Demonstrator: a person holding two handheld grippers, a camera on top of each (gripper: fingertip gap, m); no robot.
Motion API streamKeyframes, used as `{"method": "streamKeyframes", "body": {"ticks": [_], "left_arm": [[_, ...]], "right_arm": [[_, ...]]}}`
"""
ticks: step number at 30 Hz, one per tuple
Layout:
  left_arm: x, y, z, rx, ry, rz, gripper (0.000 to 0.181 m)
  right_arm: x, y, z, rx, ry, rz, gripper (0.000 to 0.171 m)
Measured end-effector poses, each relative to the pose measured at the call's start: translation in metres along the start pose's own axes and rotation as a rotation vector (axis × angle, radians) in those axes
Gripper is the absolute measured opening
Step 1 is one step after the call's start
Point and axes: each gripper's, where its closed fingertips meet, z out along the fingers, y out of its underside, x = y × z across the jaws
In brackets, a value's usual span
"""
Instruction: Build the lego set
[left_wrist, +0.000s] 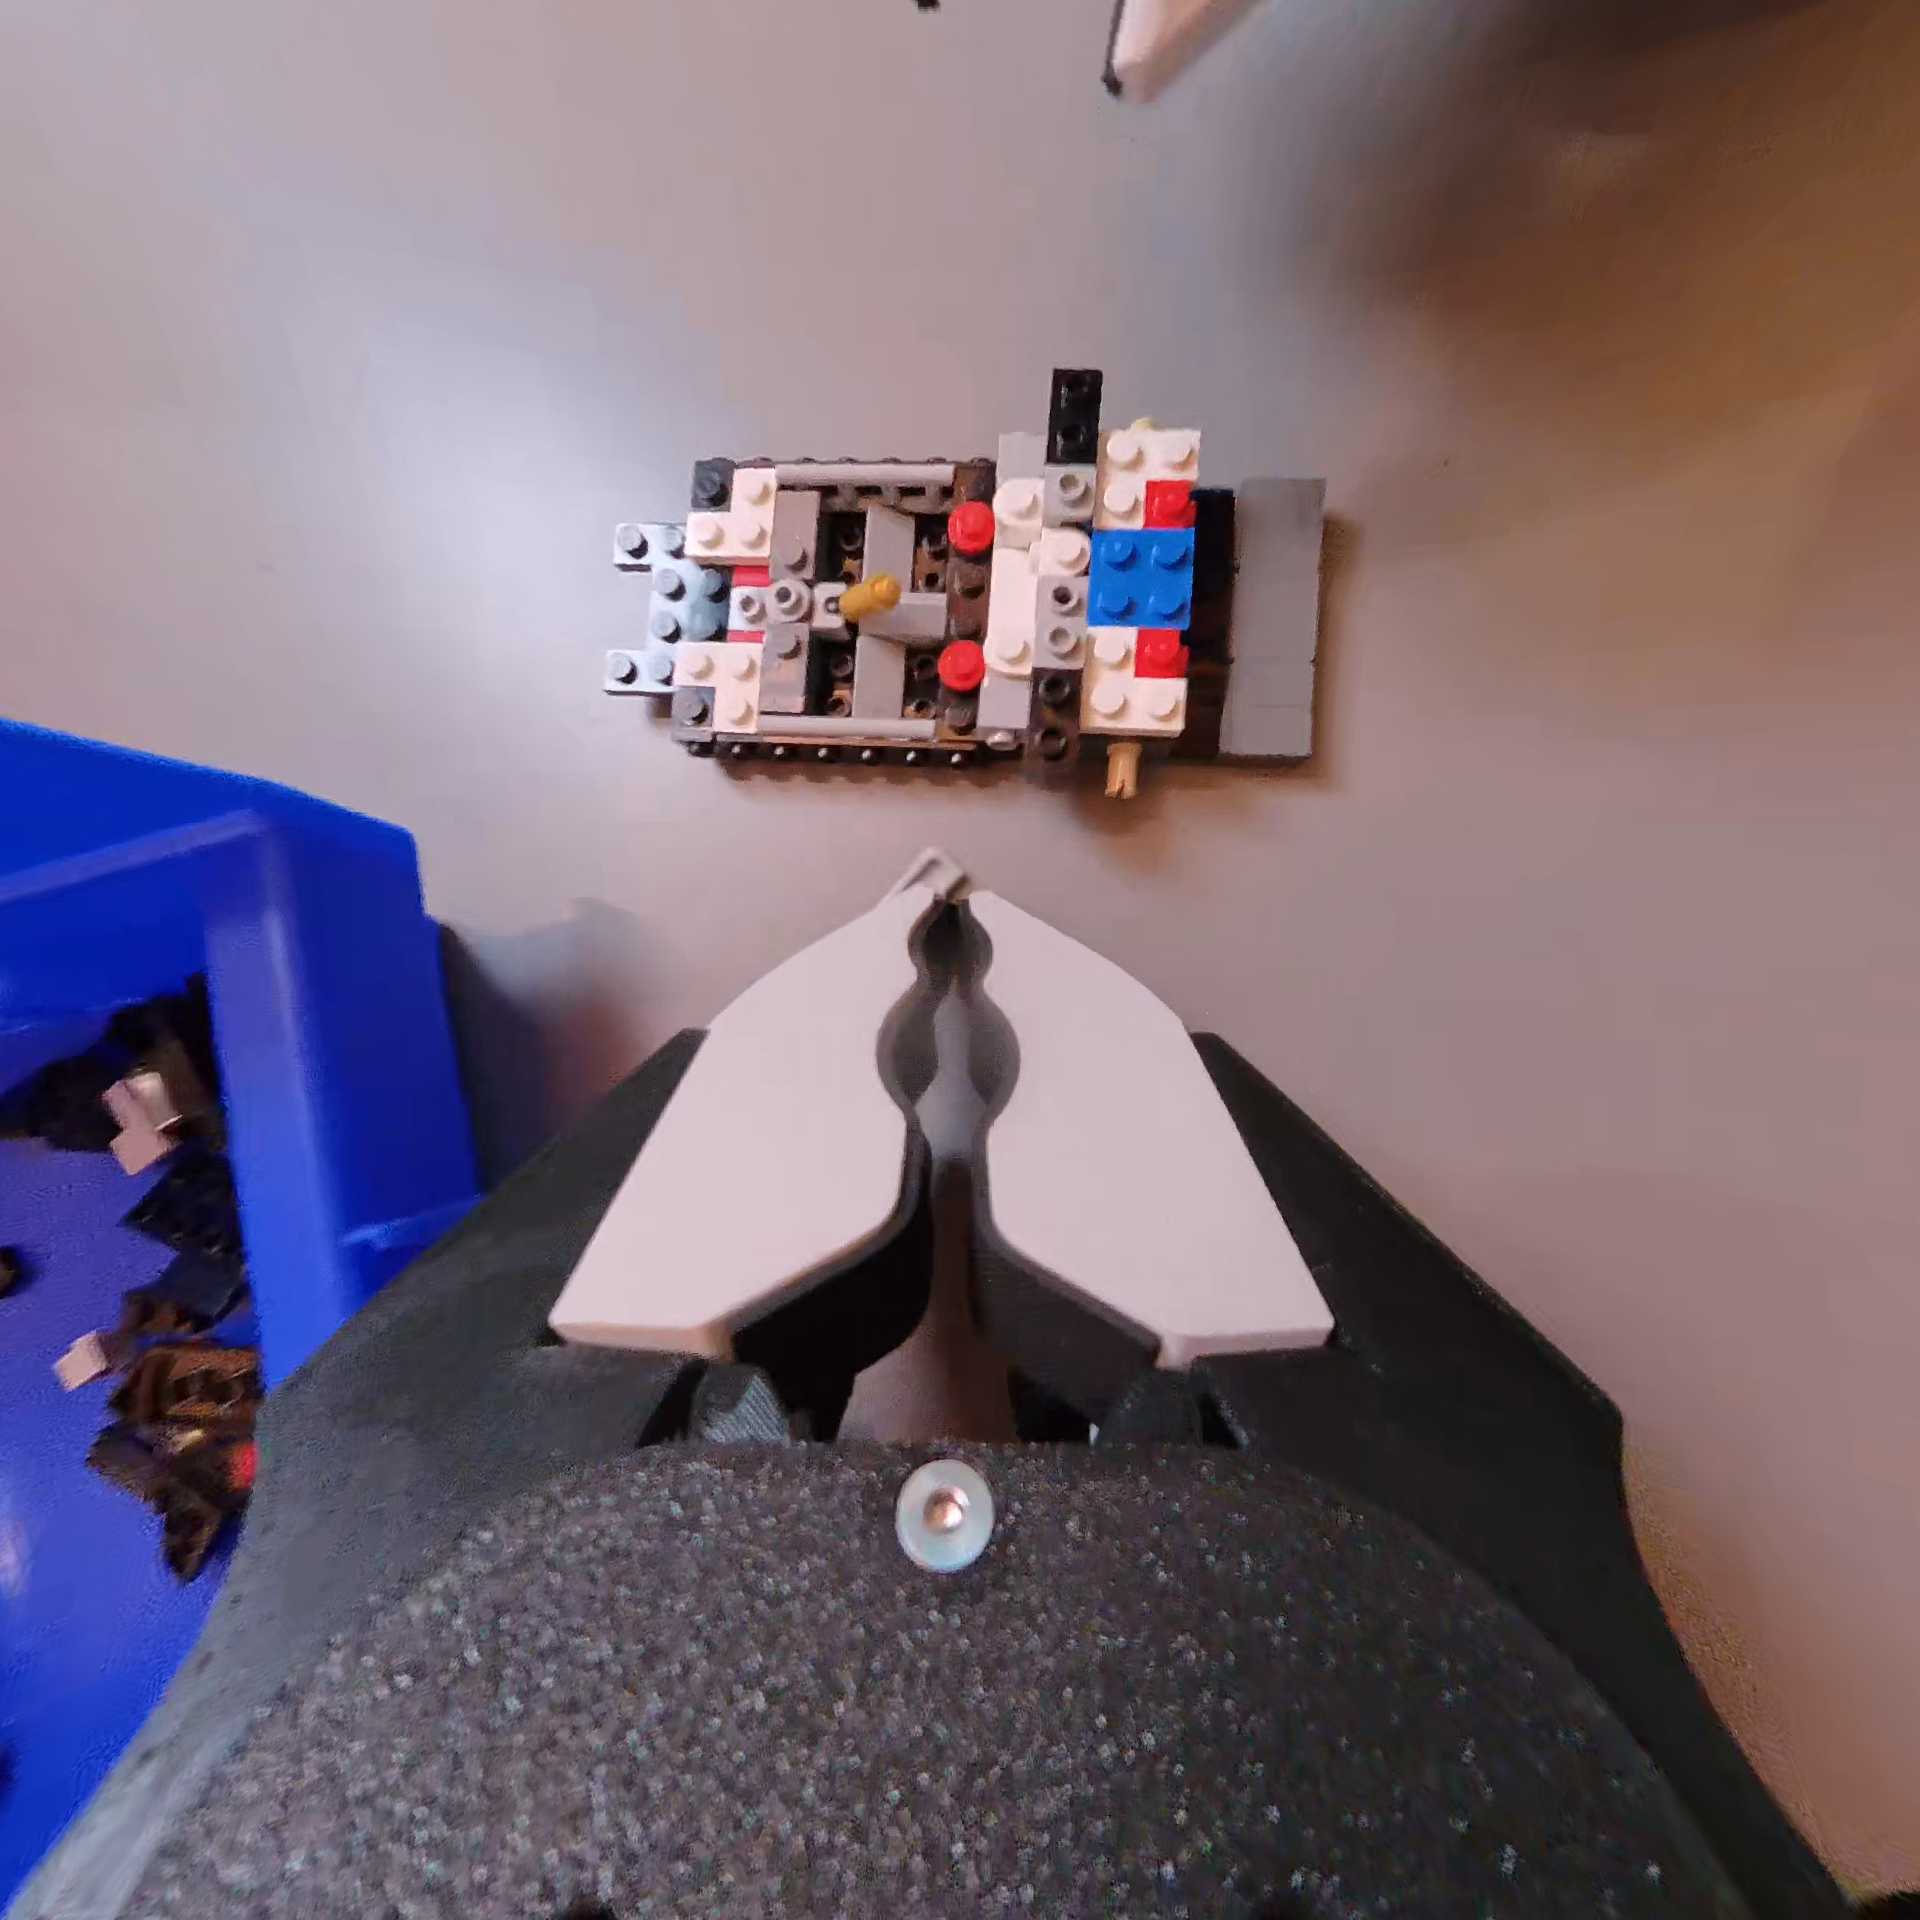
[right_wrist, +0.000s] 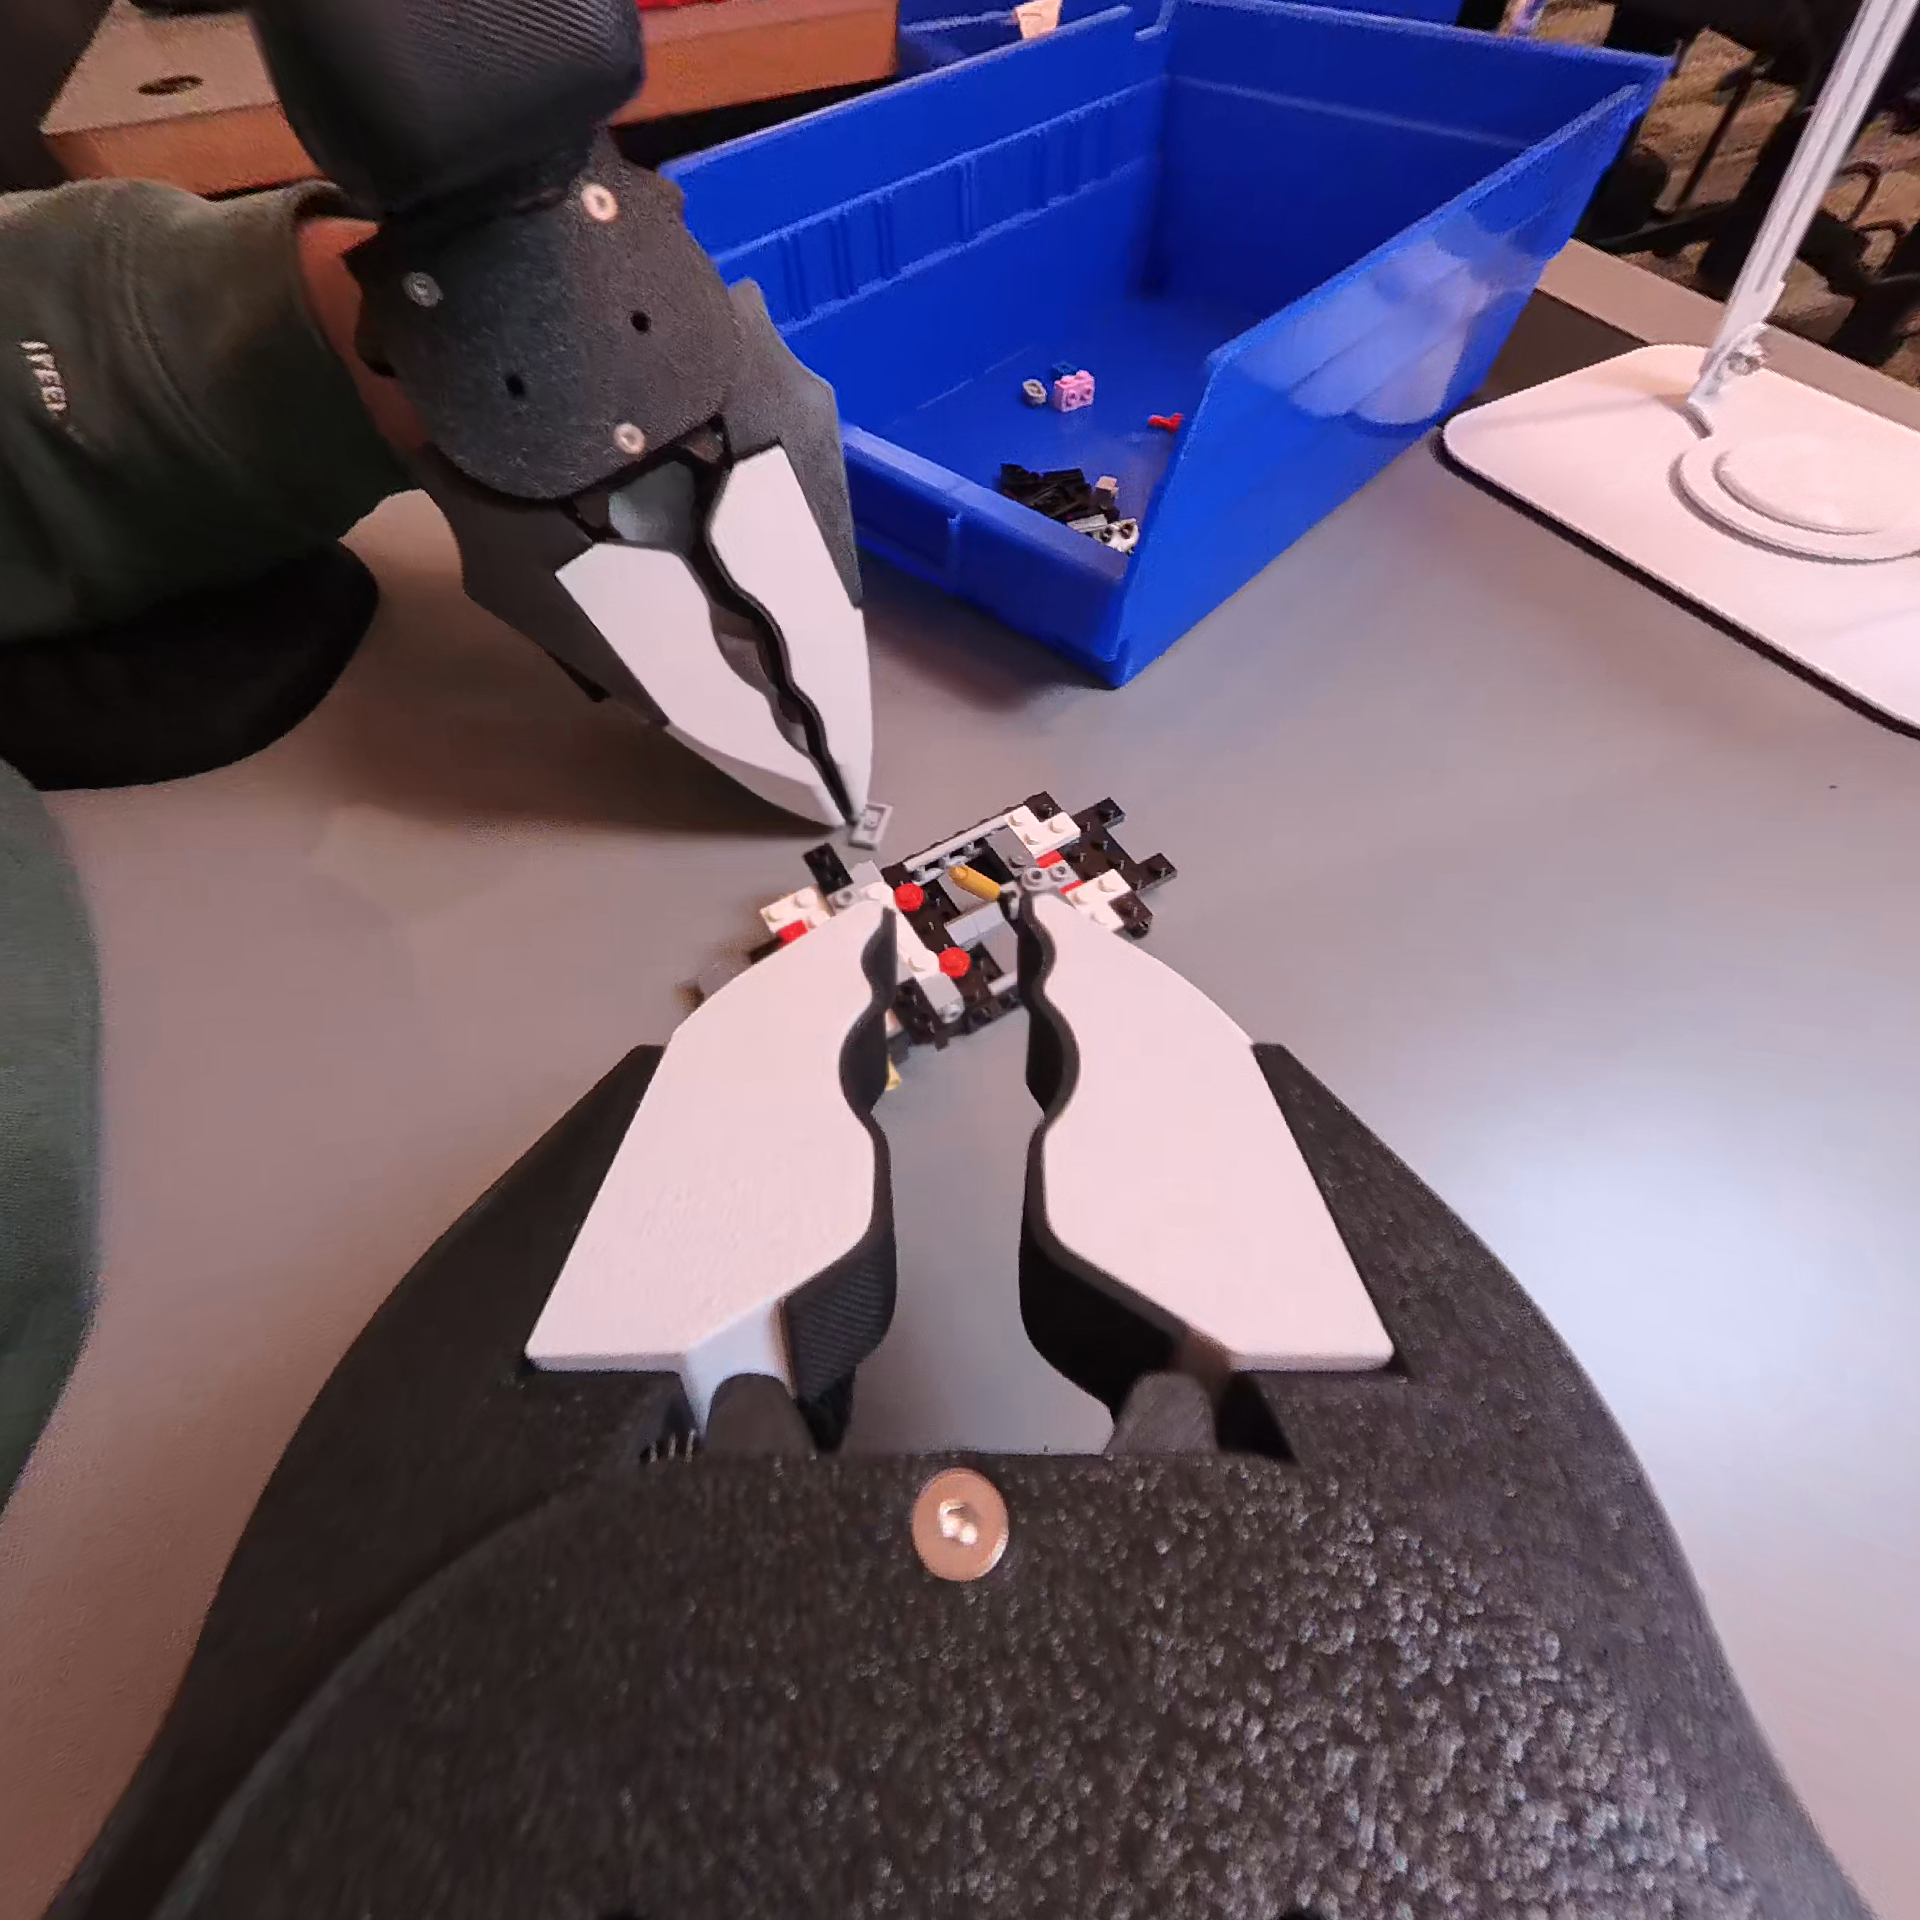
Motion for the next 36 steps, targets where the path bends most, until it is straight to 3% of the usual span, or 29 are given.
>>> {"method": "streamKeyframes", "body": {"ticks": [9,13,15,17,25,31,34,36], "left_arm": [[-0.030,-0.028,-0.050,0.187,-0.160,-0.037,0.000],[-0.020,-0.013,-0.037,0.115,-0.105,-0.038,0.000],[-0.012,-0.006,-0.023,0.076,-0.053,-0.064,0.019],[-0.007,0.000,-0.011,0.045,-0.023,-0.092,0.025],[-0.002,-0.001,0.004,0.034,0.032,-0.206,0.016],[-0.003,-0.003,0.002,0.031,-0.014,-0.160,0.015],[-0.018,-0.018,-0.020,0.130,-0.074,-0.175,0.015],[-0.046,-0.030,-0.050,0.225,-0.221,-0.204,0.015]], "right_arm": [[0.010,0.003,-0.004,0.019,0.033,0.029,0.020],[0.008,0.006,-0.002,0.008,0.025,0.022,0.020],[0.006,0.007,0.000,-0.003,0.021,0.015,0.019],[0.005,0.010,0.002,-0.019,0.019,0.009,0.018],[0.002,0.016,0.004,-0.043,0.006,0.000,0.016],[0.004,0.017,0.004,-0.045,0.012,0.003,0.015],[0.007,0.015,0.002,-0.034,0.025,0.008,0.015],[0.010,0.015,0.002,-0.028,0.033,0.016,0.015]]}}
